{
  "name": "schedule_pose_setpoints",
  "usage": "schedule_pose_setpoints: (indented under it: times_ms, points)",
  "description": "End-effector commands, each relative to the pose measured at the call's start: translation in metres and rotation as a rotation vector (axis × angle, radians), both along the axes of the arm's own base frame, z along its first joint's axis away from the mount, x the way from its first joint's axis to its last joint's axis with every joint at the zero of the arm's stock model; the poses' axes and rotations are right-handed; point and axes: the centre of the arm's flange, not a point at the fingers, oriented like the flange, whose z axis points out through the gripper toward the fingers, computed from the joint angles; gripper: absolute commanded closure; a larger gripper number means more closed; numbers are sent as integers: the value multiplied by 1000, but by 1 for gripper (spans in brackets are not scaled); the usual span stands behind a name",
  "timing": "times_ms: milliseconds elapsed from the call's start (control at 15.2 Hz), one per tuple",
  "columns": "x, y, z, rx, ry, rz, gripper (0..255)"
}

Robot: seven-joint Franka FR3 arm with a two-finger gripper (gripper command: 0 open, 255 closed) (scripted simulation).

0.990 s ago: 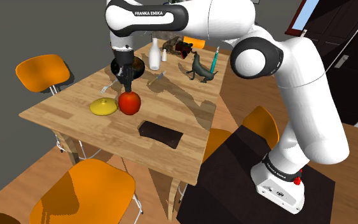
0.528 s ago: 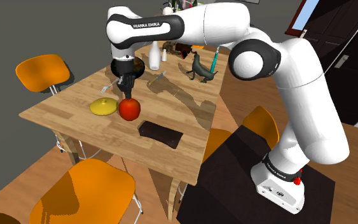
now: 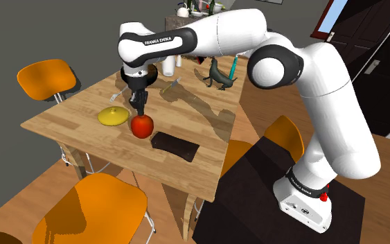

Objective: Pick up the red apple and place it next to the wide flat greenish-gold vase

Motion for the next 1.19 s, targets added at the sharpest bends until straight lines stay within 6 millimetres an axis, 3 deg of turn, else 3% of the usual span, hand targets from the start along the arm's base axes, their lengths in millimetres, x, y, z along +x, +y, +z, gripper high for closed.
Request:
schedule_pose_setpoints:
  times_ms: [0, 132, 594, 660, 990, 1122]
  points:
    - [0, 0, -10, 0, -1, 0, 255]
    - [0, 0, -20, 0, -1, 0, 255]
    - [0, 0, -20, 0, -1, 0, 255]
    - [0, 0, -20, 0, -1, 0, 0]
    - [0, 0, -20, 0, -1, 0, 0]
    - [5, -3, 5, 0, -1, 0, 0]
